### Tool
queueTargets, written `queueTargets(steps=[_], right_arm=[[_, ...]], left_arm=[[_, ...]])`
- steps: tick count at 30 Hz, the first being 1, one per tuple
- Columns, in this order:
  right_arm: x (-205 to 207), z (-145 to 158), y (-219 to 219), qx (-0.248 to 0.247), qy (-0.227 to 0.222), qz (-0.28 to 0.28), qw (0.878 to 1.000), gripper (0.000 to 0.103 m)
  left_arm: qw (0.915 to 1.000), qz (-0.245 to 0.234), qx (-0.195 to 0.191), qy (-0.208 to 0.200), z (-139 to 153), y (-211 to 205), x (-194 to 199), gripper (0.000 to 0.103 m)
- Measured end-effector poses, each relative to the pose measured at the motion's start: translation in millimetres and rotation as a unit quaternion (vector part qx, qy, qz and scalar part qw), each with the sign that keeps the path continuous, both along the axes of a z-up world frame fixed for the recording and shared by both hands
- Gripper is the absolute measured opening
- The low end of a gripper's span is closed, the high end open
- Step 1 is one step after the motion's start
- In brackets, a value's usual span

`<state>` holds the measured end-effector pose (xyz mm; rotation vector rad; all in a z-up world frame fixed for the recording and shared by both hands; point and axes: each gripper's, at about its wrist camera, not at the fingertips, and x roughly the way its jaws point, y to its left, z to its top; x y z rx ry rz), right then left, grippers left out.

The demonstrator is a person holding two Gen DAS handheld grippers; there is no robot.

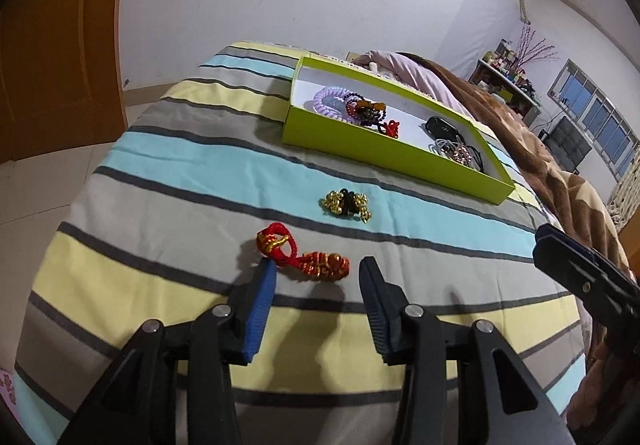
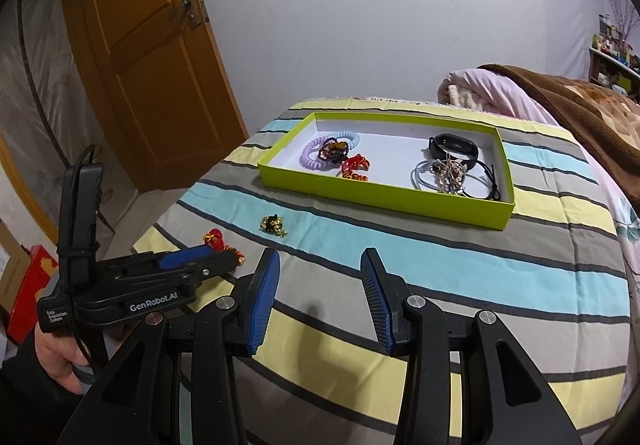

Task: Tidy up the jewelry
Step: 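Move the left tool to the second red charm while the right tool moves toward the gold charm, then grasp the second red knotted charm with the left tool and lift it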

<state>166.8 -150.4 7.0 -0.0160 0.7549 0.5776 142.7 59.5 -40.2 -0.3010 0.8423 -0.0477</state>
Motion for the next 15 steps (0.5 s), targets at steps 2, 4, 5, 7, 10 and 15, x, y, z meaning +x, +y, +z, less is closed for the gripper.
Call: queueTargets(steps=[2,4,5,7,10,15], right_arm=[[3,-1,1,0.0,0.001,0.001,1.0,0.043],[5,-2,1,0.001,0.002,0.0,1.0,0.043],[6,-3,1,0.001,0.003,0.0,1.0,0.043],[8,-4,1,0.002,0.004,-0.002,1.0,0.043],[12,-6,0,0.003,0.007,-0.005,1.0,0.043],[17,-8,5,-0.001,0.009,0.001,1.0,0.043]], left_arm=[[1.0,0.004,0.006,0.001,0,-2,5,0.045],[0.9998,0.007,0.017,0.002,0,-4,9,0.045],[0.9997,0.008,0.024,0.003,0,-6,10,0.045],[0.9991,0.006,0.042,0.005,1,-10,12,0.044],[0.9977,0.01,0.066,0.01,1,-11,12,0.03],[0.9982,0.003,0.059,0.004,1,-2,8,0.02]])
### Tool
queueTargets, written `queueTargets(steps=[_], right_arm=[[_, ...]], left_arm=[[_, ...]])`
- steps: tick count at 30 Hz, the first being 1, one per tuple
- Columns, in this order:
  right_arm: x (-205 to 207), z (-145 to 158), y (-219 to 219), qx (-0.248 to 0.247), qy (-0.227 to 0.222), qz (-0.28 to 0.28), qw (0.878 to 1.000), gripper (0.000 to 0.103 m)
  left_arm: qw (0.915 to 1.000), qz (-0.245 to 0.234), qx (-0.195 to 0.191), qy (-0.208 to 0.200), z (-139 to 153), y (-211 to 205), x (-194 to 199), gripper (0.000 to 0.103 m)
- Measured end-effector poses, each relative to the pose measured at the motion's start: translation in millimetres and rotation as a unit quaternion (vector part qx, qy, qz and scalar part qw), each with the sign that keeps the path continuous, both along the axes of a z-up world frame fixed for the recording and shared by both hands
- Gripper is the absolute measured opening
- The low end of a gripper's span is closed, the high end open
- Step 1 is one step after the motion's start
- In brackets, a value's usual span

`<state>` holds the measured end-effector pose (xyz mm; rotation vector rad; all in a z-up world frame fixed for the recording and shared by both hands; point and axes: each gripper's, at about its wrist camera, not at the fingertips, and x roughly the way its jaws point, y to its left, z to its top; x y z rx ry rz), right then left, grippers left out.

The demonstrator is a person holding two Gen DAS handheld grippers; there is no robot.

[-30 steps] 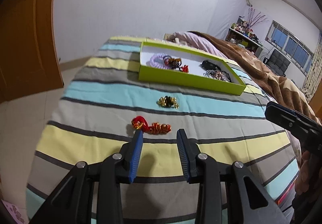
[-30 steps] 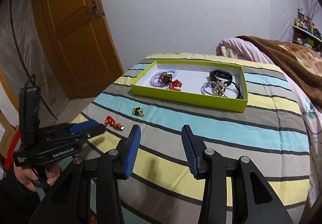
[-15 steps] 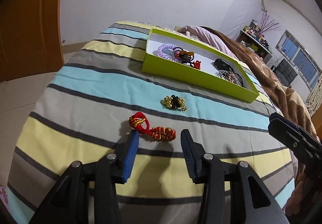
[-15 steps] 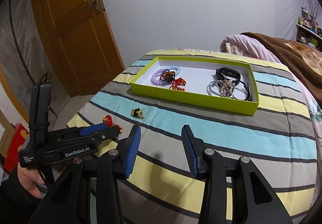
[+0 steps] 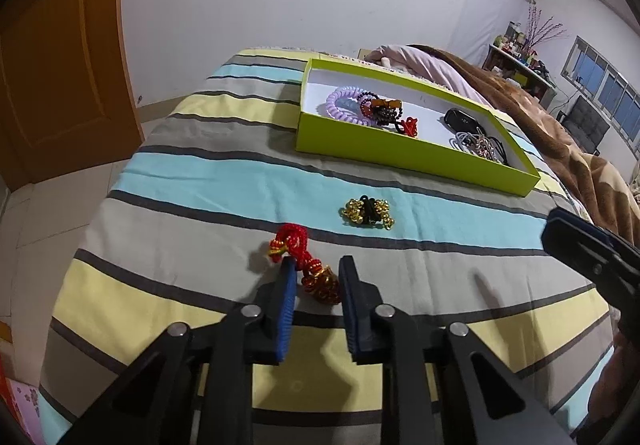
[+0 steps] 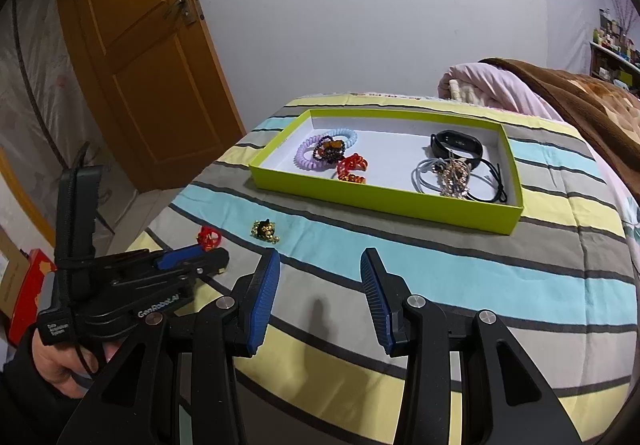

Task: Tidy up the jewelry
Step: 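Grasp the second red knotted charm with the left tool and lift it, then grasp the gold charm with the right tool while the left tool holds the red charm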

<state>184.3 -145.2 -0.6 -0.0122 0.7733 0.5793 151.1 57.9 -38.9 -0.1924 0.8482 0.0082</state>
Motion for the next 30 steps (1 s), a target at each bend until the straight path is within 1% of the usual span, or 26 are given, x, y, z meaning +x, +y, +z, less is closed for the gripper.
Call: queueTargets(steps=[1,5,15,20,25,28,30], right_arm=[[2,-1,3,-0.002,0.001,0.004,1.0,0.043],[8,-7,14,-0.007,0.008,0.015,1.0,0.043],[30,-28,66,-0.04,0.032,0.071,0.996,0.043],[41,-39,91,-0.059,0.041,0.089,0.993,0.043],[49,-46,102,-0.07,0.049,0.092,0.992,0.043],[51,-47,106,-0.084,0.042,0.09,0.992,0.026],[51,-47,108,-0.089,0.038,0.091,0.991,0.026]], left_arm=[[1.0,-0.003,0.002,-0.003,0,0,-1,0.018],[0.9999,-0.007,0.003,-0.011,2,6,-8,0.018],[0.9988,-0.005,-0.017,-0.045,18,29,-20,0.017],[0.9984,0.002,-0.027,-0.05,18,42,-20,0.017],[0.9981,0.006,-0.035,-0.049,16,52,-20,0.017],[0.998,0.006,-0.037,-0.051,15,53,-21,0.018],[0.9979,0.003,-0.039,-0.051,16,53,-21,0.017]])
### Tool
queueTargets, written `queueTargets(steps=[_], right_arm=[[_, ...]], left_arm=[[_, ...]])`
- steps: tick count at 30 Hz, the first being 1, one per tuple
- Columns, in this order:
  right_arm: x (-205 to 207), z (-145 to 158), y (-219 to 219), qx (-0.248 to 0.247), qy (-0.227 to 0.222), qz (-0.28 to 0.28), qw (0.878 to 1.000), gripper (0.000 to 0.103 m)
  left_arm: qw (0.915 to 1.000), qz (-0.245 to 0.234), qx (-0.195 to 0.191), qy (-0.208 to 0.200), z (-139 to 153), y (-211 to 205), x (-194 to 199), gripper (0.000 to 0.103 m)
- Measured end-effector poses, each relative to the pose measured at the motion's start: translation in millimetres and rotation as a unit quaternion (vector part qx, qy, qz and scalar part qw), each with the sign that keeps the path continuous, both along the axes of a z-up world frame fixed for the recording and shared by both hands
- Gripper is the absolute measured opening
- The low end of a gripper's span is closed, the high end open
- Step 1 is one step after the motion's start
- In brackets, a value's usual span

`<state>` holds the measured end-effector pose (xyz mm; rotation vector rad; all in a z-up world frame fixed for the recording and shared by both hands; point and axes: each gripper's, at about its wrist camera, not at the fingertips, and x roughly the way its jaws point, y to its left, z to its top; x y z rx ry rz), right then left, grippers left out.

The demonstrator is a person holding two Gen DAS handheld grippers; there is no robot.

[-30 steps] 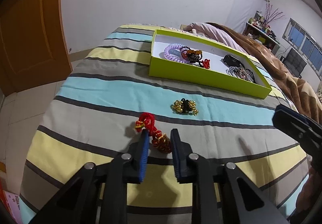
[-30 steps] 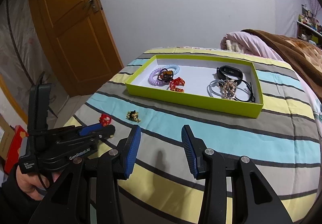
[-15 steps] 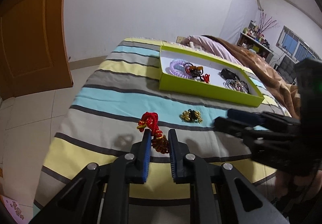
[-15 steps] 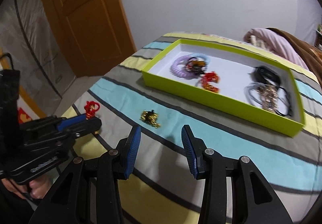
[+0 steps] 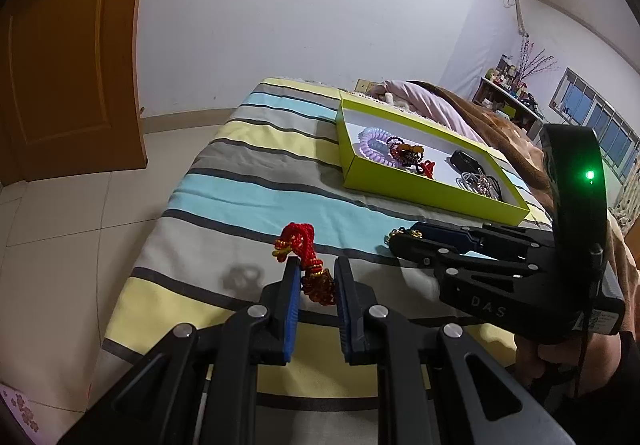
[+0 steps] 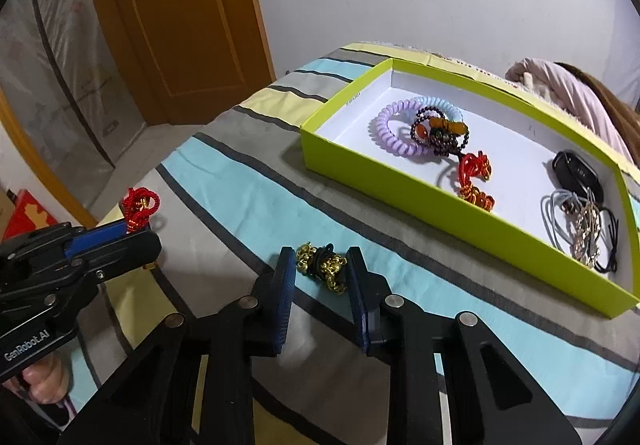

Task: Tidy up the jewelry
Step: 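Grasp the gold charm with the right tool while the left tool holds the red charm, then carry the red charm and gold charm into the green box with both tools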

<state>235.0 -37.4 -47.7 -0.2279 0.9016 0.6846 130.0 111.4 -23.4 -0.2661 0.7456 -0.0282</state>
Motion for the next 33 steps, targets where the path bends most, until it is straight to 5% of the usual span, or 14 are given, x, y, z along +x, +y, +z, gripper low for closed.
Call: queueTargets(steps=[13,33], right_arm=[[-19,11,-19,0.003,-0.018,-0.014,1.0,0.023],[-60,86,-127,0.072,-0.085,-0.107,0.988,0.023]], left_arm=[[0.9997,-0.018,0.011,-0.014,19,-17,-8,0.018],[0.9939,-0.085,0.043,-0.056,68,-90,-3,0.018]])
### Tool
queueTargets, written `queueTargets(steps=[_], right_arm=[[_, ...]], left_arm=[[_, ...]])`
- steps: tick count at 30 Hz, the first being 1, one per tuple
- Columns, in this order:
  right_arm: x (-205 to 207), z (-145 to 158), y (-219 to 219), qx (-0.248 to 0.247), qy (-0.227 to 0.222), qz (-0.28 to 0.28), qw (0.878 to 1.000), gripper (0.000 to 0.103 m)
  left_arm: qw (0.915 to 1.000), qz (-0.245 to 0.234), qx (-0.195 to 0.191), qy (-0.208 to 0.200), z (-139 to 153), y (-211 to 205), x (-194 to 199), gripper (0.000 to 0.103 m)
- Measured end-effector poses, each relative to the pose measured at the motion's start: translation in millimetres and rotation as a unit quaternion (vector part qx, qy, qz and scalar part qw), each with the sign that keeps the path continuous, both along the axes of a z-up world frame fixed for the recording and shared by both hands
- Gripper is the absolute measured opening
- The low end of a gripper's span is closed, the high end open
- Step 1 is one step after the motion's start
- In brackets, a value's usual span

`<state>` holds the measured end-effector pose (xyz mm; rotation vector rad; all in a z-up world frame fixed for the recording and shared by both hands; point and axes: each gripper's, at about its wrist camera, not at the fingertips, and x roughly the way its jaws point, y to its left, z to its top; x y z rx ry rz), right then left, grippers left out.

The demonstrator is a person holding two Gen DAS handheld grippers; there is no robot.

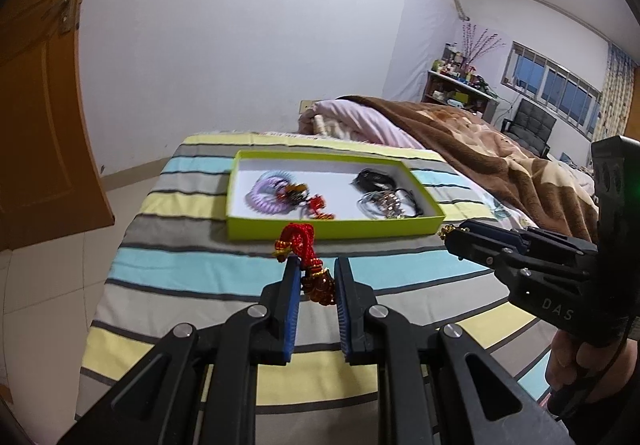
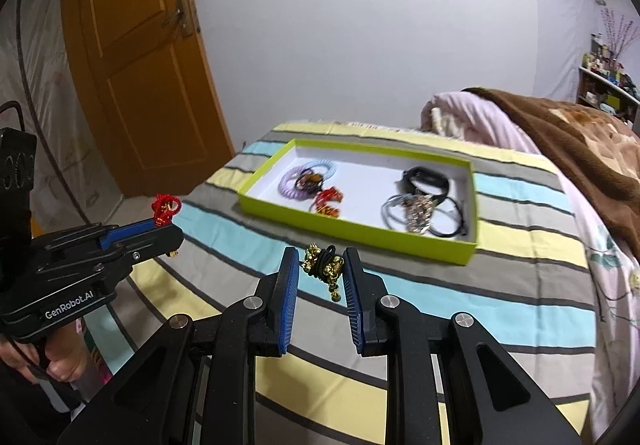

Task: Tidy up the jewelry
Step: 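Carry the red charm and gold charm into the green box with both tools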

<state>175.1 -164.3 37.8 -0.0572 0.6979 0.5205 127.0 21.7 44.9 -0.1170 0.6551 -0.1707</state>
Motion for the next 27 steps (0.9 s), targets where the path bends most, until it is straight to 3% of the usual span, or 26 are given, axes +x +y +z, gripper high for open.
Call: queueTargets(steps=[13,27], right_arm=[[4,9,-21,0.002,-0.012,-0.017,1.0,0.023],[59,-5,-18,0.002,0.005,-0.027,1.0,0.023]], left_arm=[[0.9999,-0.014,0.006,-0.003,5,-19,20,0.018],[0.9996,-0.018,0.016,-0.014,6,-14,81,0.018]])
